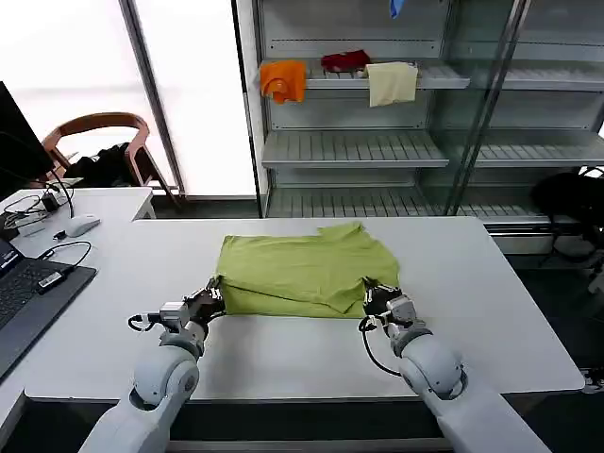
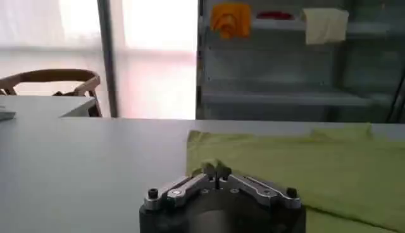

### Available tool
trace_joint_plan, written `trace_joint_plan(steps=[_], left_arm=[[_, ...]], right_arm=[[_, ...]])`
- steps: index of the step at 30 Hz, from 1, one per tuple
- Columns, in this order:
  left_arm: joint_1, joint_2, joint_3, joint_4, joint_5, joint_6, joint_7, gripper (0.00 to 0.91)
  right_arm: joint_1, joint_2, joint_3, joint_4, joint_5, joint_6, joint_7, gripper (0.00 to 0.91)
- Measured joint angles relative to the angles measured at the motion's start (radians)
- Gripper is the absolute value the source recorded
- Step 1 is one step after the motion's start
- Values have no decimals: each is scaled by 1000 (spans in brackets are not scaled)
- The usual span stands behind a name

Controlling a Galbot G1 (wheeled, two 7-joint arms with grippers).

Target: Fold and organize the clothes.

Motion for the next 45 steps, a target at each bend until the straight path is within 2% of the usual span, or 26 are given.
trace_joint_plan(steps=[9, 13, 20, 27, 43, 45], left_arm=[[47, 33, -33, -33, 67, 63, -12, 907], [94, 59, -65, -86, 76, 83, -7, 907], [188, 73, -119, -183, 35, 90, 26, 907], [224, 68, -143, -202, -19, 85, 61, 907], [198, 60, -154, -121, -85, 60, 94, 907], [192, 55, -149, -110, -88, 59, 95, 846]], right_arm=[[-80, -31, 78, 78, 55, -11, 83, 907], [-147, -53, 123, 148, 84, 1, 100, 907], [-281, -78, 202, 222, 126, 69, 108, 907], [-359, -89, 244, 240, 150, 134, 108, 907], [-344, -54, 210, 170, 127, 175, 80, 897], [-339, -49, 204, 161, 123, 177, 80, 846]])
